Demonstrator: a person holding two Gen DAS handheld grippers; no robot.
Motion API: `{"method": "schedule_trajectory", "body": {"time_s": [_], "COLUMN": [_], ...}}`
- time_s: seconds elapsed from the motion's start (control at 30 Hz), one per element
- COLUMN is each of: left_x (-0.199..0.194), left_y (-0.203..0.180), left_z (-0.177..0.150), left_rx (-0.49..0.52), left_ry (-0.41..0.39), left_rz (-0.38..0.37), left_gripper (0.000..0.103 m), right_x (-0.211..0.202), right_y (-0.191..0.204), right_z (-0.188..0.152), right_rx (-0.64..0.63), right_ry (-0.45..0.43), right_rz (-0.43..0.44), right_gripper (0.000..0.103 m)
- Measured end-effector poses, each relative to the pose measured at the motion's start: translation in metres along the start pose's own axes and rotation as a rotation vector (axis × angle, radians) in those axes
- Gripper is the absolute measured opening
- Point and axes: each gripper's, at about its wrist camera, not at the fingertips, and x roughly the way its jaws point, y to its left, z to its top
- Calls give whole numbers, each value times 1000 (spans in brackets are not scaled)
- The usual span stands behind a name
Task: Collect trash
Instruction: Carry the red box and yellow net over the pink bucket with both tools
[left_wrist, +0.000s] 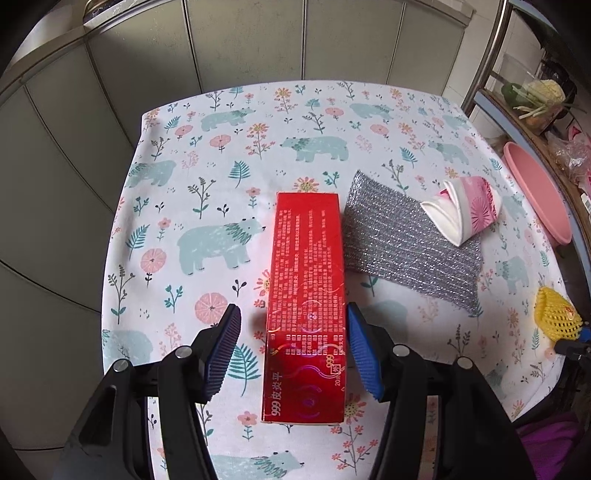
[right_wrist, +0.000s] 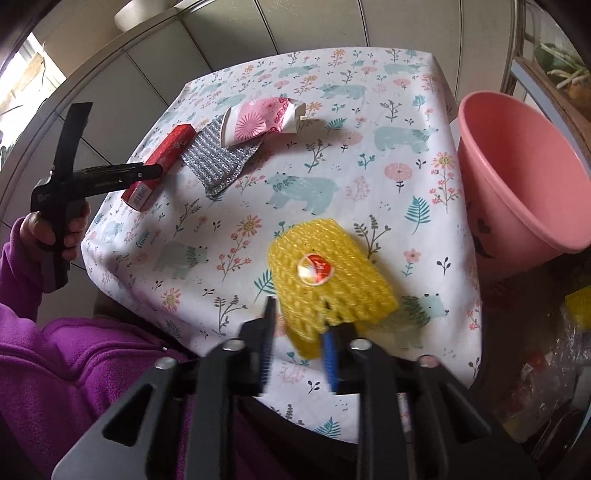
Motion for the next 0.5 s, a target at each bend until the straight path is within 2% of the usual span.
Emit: {"method": "schedule_trajectory", "body": {"time_s": [0.07,0.1,0.13,0.33,0.5], "left_x": [2,3,3,-15,-47], "left_y": [-1,-1,0,5,-8], "left_z": [0,0,0,1,14], "left_rx": [4,4,-1,-50,-51], "left_ry": [-1,0,0,-67,-171], "left_rz": [7,2,-4,-2,-53], "left_gripper": [53,44,40,39,39], "right_x": [-3,-5,-8,-23,-33], "right_y": [2,3,4,6,-2], "right_z": [0,2,4,17,32], "right_rx": [-8,-10,-13,-26,-9], "right_ry": [-29,-46,-66,-179,-259], "right_rz": [2,8,16,42,33], "right_gripper": [5,5,5,5,5]}}
